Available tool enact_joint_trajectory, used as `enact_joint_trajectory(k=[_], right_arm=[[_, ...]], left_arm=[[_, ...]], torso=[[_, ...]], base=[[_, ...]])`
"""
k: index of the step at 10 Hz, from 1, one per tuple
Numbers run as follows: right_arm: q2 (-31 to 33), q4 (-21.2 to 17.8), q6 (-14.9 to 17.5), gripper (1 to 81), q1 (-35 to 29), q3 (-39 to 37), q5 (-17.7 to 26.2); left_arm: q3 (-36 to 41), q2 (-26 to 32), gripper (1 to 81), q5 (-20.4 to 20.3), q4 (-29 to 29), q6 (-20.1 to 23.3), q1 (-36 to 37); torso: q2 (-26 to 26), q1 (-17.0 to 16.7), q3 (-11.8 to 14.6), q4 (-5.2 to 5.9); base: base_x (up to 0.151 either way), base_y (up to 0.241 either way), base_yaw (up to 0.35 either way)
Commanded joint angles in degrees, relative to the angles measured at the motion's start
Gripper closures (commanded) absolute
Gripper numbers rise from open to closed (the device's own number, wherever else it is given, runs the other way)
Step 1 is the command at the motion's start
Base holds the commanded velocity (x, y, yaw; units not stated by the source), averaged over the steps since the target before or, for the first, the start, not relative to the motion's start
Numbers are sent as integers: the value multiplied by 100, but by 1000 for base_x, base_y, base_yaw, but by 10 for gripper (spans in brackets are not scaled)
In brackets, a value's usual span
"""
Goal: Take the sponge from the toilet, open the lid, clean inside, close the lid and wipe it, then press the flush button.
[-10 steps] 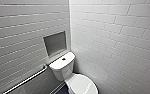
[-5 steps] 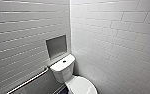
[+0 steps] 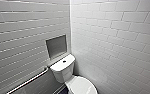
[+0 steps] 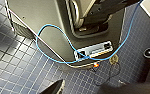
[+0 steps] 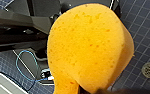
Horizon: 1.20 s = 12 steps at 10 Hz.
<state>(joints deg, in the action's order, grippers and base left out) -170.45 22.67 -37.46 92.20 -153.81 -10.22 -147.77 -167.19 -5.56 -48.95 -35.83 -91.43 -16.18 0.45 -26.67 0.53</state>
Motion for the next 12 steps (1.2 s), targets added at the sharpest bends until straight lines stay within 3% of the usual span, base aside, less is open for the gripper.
enact_joint_trajectory(k=[1, 2, 3, 4, 6, 7, 12], right_arm=[[-326, -2469, 2497, 811, -11, -307, 415], [-291, -2793, 2873, 811, -47, -289, 492], [-212, -2796, 2980, 811, -144, -185, 713], [-150, -2795, 2990, 811, -223, -78, 801], [-159, -2839, 2972, 811, -320, -96, 873], [-176, -2848, 2964, 811, -329, -104, 872], [-211, -2821, 2973, 811, -373, -289, 881]], left_arm=[[-269, -227, 10, 459, 498, 32, 7], [-278, -288, 10, 459, 673, 58, -63], [-460, -436, 10, 442, 1110, 230, -169], [-829, -665, 10, 433, 1785, 1000, -204], [-1386, -1009, 10, 459, 3792, 3034, -126], [-1360, -948, 10, 485, 4060, 3467, -90], [-1193, -869, 10, 494, 4112, 3451, 366]], torso=[[0, 0, 0, 0], [0, 0, 2, 0], [0, 0, 2, 0], [0, -2, 2, 0], [0, -2, 2, 0], [0, -5, 2, 0], [0, -5, 2, 0]], base=[[0, 0, 0], [0, 0, 0], [0, 0, 0], [0, 0, 0], [0, 0, 0], [0, 0, 0], [0, 0, 0]])
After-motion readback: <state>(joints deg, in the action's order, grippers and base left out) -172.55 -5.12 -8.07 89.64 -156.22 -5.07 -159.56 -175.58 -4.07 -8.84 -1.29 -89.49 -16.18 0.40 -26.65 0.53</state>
